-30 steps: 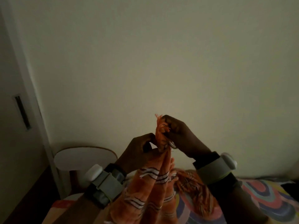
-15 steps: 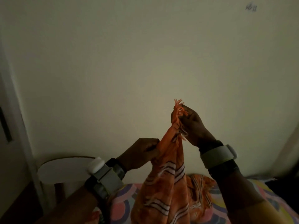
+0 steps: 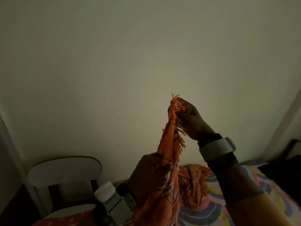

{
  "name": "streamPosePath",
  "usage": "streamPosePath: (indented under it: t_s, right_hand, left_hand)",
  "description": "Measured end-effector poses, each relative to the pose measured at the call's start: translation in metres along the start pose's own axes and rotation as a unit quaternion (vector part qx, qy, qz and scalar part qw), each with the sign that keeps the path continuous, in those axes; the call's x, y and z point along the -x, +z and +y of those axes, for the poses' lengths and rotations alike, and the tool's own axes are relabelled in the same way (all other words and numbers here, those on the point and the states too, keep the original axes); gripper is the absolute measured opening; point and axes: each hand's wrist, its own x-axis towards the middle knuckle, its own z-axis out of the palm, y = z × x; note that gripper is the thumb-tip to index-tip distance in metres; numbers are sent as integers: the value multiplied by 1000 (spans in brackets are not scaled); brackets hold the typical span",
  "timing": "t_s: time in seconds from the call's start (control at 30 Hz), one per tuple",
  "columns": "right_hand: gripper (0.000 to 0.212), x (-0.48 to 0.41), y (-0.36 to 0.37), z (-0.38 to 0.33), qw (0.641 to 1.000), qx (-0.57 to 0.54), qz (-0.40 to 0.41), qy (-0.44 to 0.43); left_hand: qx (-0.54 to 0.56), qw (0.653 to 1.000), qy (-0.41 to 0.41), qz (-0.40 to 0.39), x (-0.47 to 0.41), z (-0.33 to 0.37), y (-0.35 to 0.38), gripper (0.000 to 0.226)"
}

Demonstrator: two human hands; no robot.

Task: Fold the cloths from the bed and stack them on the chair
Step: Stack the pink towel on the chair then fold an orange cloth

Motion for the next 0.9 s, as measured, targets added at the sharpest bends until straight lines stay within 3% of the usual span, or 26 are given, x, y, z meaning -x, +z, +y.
streamPosePath:
  t_s: [0.13, 0.2, 0.3, 0.37, 0.47, 0.57, 0.7, 0.9]
  right_hand:
    - [38, -5, 2, 5, 1000, -3, -11, -4]
    - [39, -4, 0, 8, 1000, -10, 2, -1]
    - [40, 2, -7, 12, 1000, -2, 30, 0]
    - [39, 5, -11, 16, 999, 3, 51, 0]
    - [38, 7, -10, 24, 996, 48, 78, 12]
    - [6, 7, -6, 31, 989, 104, 101, 20]
    - [16, 9, 1, 35, 973, 146, 174, 32]
    - [17, -1, 12, 39, 954, 183, 236, 40]
  left_hand:
    - [-96, 995, 2, 22, 5, 19, 15, 86]
    - [-86, 994, -32, 63, -1, 13, 15, 73]
    - [-144, 975, -26, 167, -5, -14, 11, 32]
    - [-143, 970, -36, 191, -1, -26, 5, 32]
    - [-25, 991, -57, 115, 1, -36, 4, 41]
    - [-26, 995, -43, 84, 6, -48, 9, 40]
    - [-31, 993, -44, 104, 22, -64, 18, 29]
    - [-4, 991, -130, 4, 40, -65, 28, 21]
